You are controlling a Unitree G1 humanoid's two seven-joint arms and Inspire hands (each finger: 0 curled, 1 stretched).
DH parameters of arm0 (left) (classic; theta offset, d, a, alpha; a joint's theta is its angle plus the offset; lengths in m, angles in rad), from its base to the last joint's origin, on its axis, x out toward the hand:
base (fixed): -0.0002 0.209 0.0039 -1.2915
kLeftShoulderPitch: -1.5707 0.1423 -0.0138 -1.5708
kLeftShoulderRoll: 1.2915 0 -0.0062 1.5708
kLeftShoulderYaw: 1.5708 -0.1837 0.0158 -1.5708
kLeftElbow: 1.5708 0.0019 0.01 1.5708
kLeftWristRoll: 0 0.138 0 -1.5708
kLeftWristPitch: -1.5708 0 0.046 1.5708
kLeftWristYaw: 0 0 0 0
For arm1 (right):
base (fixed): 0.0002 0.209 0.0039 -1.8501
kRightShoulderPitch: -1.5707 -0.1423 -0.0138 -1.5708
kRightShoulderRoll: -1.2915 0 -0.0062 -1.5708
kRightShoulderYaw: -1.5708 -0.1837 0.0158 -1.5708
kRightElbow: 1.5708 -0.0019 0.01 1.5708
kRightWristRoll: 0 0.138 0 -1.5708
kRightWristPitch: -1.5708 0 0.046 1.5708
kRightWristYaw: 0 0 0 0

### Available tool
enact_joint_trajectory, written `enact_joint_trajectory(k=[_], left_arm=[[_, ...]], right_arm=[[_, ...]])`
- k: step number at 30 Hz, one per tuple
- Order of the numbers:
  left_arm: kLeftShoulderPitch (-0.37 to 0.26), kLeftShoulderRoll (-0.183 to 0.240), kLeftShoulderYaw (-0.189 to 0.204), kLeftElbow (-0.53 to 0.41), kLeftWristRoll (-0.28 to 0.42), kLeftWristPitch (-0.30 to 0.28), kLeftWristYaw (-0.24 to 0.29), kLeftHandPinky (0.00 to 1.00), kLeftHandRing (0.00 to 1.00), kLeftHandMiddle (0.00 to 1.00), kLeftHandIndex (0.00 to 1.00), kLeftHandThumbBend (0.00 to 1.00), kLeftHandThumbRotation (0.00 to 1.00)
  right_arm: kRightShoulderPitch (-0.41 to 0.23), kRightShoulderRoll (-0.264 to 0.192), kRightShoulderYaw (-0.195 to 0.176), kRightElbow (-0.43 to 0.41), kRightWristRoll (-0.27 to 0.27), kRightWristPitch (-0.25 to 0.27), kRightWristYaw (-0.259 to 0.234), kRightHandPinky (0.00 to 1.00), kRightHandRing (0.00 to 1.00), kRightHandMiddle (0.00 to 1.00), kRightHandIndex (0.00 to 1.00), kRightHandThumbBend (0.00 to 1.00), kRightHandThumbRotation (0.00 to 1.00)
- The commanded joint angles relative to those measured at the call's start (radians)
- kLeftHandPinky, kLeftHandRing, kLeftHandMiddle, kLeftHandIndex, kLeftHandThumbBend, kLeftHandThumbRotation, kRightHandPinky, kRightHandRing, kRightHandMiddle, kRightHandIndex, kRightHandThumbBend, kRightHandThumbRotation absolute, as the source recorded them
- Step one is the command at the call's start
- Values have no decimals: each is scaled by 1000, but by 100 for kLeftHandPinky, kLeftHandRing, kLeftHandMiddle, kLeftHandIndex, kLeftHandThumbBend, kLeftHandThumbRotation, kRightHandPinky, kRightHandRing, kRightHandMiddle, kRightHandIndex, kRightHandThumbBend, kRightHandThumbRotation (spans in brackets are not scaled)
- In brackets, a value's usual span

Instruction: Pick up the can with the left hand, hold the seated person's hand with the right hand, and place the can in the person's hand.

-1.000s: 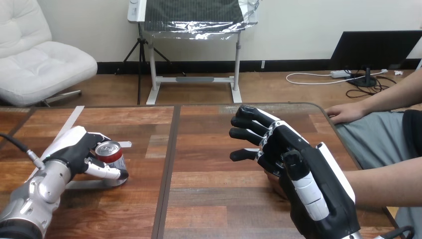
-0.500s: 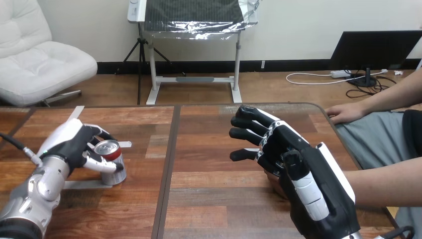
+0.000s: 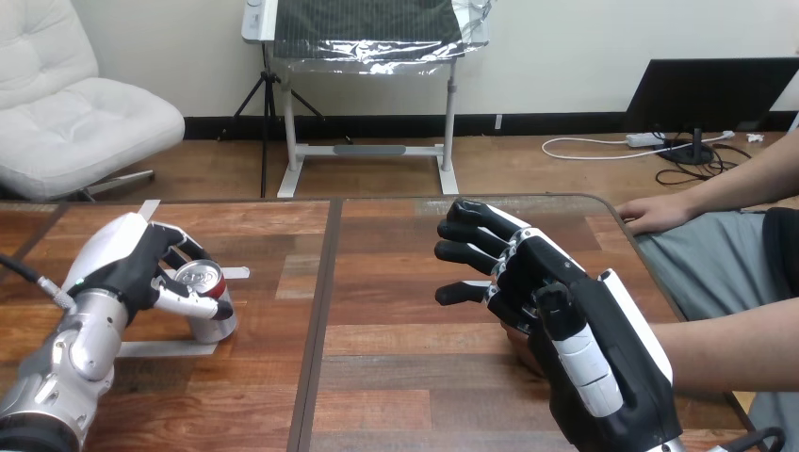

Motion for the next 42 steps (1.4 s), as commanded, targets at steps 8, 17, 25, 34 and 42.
enact_joint_trajectory(k=[8,17,25,34,42], left_arm=[[-50,2,18,-13,-23,-52,50,25,31,40,49,62,0],[-53,5,11,-14,-13,-43,50,26,33,41,49,64,0],[-60,8,6,-3,-8,-40,43,27,33,42,48,66,0],[-62,12,4,-9,-3,-36,34,26,32,41,48,68,0],[-63,15,4,-13,-5,-41,22,25,31,40,48,70,0]], right_arm=[[-42,4,-8,-43,0,-13,-9,67,82,83,82,97,82],[-41,3,-7,-46,-1,-13,-11,68,83,83,82,96,82],[-40,2,-6,-47,-1,-15,-11,69,83,83,82,96,82],[-42,2,-8,-39,-3,-24,-9,69,83,84,83,96,82],[-45,-6,-13,-37,-36,-27,-18,69,82,83,82,95,82]])
